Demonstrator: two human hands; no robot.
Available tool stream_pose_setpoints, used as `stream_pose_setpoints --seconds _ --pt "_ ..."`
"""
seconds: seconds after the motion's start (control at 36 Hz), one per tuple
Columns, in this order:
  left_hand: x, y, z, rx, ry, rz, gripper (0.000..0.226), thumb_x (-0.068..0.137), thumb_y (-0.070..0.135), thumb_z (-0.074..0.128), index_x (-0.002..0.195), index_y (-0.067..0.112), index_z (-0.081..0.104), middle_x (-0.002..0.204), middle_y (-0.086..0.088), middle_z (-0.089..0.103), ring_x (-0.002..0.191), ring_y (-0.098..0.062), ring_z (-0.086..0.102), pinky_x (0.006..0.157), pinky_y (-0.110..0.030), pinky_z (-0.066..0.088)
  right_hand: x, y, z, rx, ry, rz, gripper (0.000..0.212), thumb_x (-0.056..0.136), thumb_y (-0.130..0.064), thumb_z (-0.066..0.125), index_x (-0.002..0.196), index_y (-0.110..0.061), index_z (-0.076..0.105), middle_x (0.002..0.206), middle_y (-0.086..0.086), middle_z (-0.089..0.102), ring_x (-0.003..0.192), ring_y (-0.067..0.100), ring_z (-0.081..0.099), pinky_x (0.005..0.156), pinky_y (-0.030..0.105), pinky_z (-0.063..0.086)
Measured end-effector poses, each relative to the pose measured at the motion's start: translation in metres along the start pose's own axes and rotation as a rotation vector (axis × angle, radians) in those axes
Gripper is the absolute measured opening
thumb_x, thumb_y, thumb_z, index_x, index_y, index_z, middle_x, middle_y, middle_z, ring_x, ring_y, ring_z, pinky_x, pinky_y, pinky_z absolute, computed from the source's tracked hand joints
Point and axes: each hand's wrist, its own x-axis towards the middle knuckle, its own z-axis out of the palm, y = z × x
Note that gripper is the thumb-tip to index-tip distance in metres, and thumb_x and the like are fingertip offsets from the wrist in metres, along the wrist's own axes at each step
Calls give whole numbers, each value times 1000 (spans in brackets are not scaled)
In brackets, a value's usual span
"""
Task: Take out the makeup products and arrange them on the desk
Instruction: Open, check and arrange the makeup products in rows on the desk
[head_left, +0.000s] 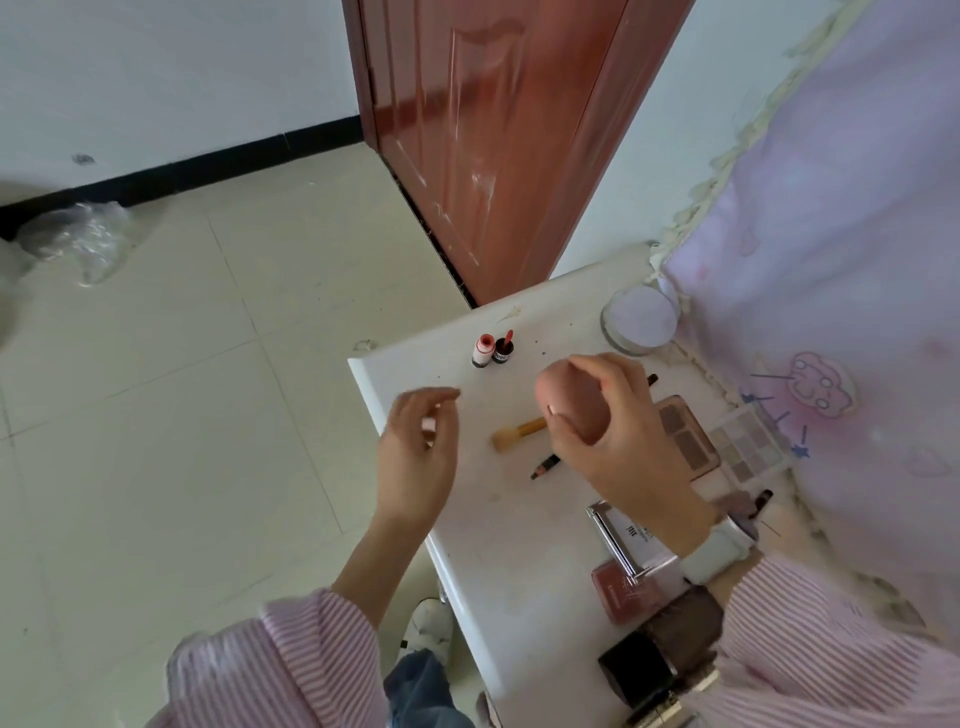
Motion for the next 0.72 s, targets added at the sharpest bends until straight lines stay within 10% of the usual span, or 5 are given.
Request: stream_pose_setpoints --seconds 0.19,0.72 --pt "-35 8 -1 -753 -517 -514 62 90 55 22 124 15 55 117 -11 64 104 -22 63 93 -40 48 -34 -25 30 72 -103 -177 58 76 -37 61 125 -10 49 125 -2 39 114 3 44 90 12 41" --pt "-41 -12 -33 -760 -366 -476 59 92 51 38 121 4 58 119 -24 60 110 -36 59 91 -47 50 -29 -33 48 129 -161 -273 39 82 -21 55 118 -7 59 112 3 62 102 9 60 86 26 51"
